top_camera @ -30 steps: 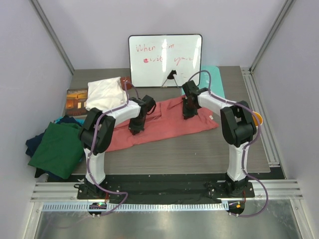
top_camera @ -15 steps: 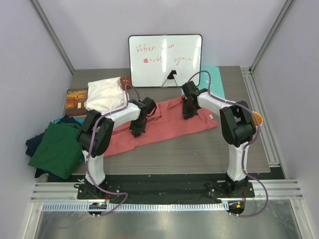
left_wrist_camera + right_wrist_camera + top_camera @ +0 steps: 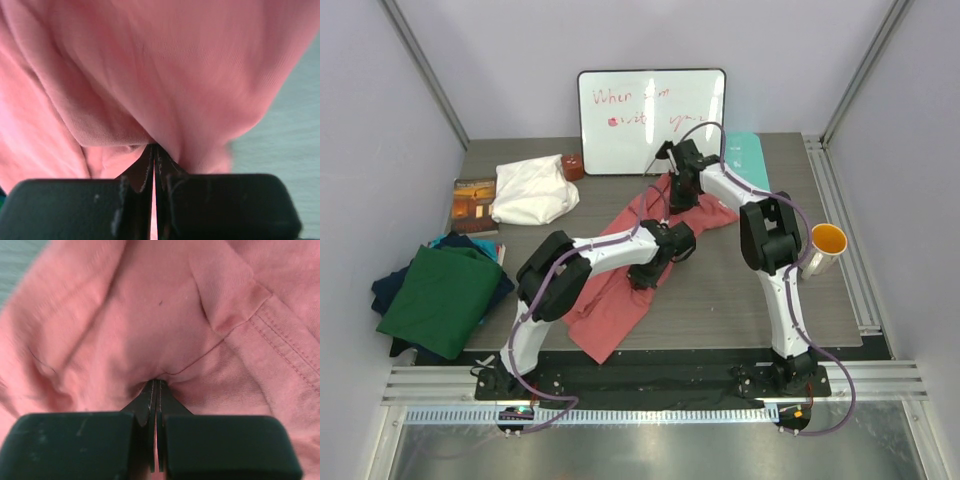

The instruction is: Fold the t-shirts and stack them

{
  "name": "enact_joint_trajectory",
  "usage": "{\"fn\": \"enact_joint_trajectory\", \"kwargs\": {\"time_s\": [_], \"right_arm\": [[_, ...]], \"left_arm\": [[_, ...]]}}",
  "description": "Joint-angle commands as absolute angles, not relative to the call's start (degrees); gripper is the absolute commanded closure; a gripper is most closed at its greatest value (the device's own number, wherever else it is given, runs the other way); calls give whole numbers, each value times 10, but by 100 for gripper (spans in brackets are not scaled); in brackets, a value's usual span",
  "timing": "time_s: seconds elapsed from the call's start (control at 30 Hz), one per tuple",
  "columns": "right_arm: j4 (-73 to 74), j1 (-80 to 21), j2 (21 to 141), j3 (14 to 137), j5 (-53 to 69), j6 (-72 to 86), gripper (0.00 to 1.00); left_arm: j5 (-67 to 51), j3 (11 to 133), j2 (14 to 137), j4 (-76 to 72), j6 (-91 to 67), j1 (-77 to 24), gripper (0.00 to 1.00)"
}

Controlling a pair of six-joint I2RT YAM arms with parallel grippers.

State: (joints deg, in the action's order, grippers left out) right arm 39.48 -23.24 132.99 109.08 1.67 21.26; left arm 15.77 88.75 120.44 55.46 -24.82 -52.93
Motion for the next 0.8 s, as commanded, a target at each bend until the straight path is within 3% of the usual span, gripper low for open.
{"fn": "enact_joint_trajectory", "kwargs": {"time_s": [0.0,0.3,0.77], "right_arm": [[405,-240,1404,1122,40,191,99],[419,-235,1459,1205,45,164,99],[424,-193,1414,1189,33,142,98]], "left_arm": [[84,874,1255,528,-282,-568,100],[50,832,1228,497,-276,-606,100],[11,972,1279,525,-243,-666,100]]}}
